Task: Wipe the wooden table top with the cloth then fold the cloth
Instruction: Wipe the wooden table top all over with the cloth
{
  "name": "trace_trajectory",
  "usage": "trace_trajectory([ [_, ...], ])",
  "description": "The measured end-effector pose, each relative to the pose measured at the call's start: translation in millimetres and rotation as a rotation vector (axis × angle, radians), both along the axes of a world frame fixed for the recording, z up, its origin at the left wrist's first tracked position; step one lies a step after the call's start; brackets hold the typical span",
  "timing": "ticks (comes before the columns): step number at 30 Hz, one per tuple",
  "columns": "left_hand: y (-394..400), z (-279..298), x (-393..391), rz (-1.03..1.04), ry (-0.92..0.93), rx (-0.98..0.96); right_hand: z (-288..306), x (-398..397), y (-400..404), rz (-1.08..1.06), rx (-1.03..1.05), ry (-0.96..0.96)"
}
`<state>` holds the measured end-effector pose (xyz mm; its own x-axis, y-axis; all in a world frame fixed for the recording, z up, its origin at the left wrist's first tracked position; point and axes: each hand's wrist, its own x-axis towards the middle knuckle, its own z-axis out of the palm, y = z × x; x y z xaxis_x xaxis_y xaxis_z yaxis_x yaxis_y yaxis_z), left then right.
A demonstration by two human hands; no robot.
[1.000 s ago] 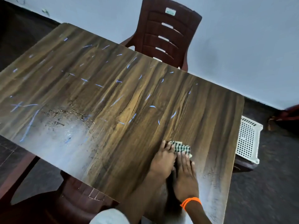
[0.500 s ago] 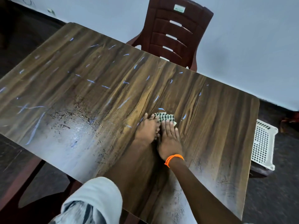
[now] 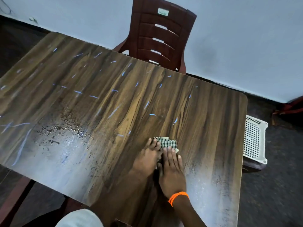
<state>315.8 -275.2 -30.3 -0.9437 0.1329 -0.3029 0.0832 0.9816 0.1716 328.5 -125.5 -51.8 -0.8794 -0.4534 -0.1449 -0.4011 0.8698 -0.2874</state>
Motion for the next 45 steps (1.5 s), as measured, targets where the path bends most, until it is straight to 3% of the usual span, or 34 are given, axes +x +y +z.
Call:
trace_trajectory([
  [8,60.8,1.0,-82.0,-0.107,0.182,0.067,3.2,-68.3,48.2,-0.173,0.047,0.057],
  [15,10.3,-5.7,-137.0,0.024,0.197,0.024,4.4,-134.4,-9.7,-0.133,0.029,0.007],
  [22,-82.2,2.4,-109.1,0.135,0.008,-0.050,5.8,-124.0,-83.1,0.113,-0.016,-0.006],
  [25,-89.5,5.8,-71.9,0.254,0.063,0.017,5.8,-99.5,-85.5,0.179,-0.035,-0.001],
  [27,-78.7,7.0,-58.6,0.166,0.055,-0.032,5.7,-84.3,-72.4,0.193,-0.042,0.002],
  [33,-18.1,1.0,-68.1,0.032,0.010,-0.030,4.6,-71.7,-6.2,0.075,0.004,0.022],
  [37,21.8,2.5,-111.2,-0.043,0.089,0.005,5.7,-102.5,25.7,-0.023,0.054,0.061],
  [45,14.4,6.0,-190.2,0.088,0.194,0.078,5.4,-188.0,-3.8,-0.140,0.058,0.005],
])
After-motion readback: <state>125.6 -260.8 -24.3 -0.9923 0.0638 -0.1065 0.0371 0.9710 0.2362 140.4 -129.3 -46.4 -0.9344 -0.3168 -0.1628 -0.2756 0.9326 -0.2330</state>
